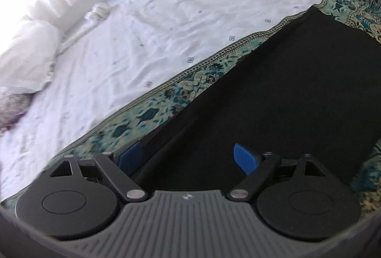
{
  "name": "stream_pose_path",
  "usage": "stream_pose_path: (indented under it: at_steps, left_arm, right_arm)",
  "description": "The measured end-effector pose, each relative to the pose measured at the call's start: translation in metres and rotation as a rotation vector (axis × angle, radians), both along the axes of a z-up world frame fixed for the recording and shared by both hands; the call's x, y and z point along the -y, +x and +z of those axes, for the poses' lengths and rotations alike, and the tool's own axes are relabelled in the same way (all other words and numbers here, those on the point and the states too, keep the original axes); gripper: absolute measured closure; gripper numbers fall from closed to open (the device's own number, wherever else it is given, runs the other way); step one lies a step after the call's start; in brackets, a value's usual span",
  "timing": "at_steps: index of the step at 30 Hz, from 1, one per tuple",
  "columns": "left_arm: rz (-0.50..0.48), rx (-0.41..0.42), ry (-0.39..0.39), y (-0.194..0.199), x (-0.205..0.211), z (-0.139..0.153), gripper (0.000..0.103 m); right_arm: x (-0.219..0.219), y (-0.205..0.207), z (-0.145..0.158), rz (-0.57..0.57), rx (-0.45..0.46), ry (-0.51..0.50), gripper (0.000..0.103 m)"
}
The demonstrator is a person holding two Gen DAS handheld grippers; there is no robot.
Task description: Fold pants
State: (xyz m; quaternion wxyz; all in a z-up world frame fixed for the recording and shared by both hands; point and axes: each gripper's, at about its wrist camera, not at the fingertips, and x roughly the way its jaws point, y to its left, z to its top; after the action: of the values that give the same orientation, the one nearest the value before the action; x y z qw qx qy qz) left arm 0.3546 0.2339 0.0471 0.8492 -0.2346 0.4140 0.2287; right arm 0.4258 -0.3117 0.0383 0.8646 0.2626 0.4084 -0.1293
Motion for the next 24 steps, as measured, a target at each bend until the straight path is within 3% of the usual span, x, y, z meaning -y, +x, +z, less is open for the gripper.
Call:
stream_pose_path:
  at_steps: [4,7,13,15,16,18,19,20,24]
  left_arm:
    - [0.041,-0.011,-0.029,0.013,-0.006,-0.01,0.003]
    - [0.07,-0.008,-0.018,0.02,-0.005,-0.015,0.0]
    - [0.081,-0.099,0.138,0.039,0.02,-0.025,0.0]
    - [0.088,-0.117,0.185,0.043,0.028,-0.028,0.0]
    - [0.097,-0.109,0.192,0.042,0.03,-0.028,0.006]
    - [0.115,-0.078,0.201,0.035,0.032,-0.024,0.04]
    - [0.129,-0.063,0.232,0.03,0.034,-0.02,0.076]
    - [0.122,-0.053,0.248,0.027,0.034,-0.016,0.099]
    - [0.116,0.003,0.143,0.009,0.017,-0.006,0.1]
  right_arm:
    - [-0.008,0.027,-0.019,-0.072,-0.046,-0.034,0.009]
    - [-0.012,0.036,-0.029,-0.104,-0.04,-0.062,0.0]
    - [-0.031,0.052,-0.038,-0.08,-0.076,-0.228,0.0]
    - [-0.034,0.053,-0.04,-0.082,-0.091,-0.253,0.011]
    - [-0.036,0.053,-0.039,-0.096,-0.097,-0.28,0.024]
    - [-0.037,0.047,-0.033,-0.097,-0.075,-0.295,0.049]
    - [-0.036,0.043,-0.03,-0.104,-0.069,-0.286,0.08]
    - [-0.034,0.039,-0.028,-0.13,-0.081,-0.295,0.098]
    - [-0.012,0.021,-0.021,-0.13,-0.051,-0.214,0.099]
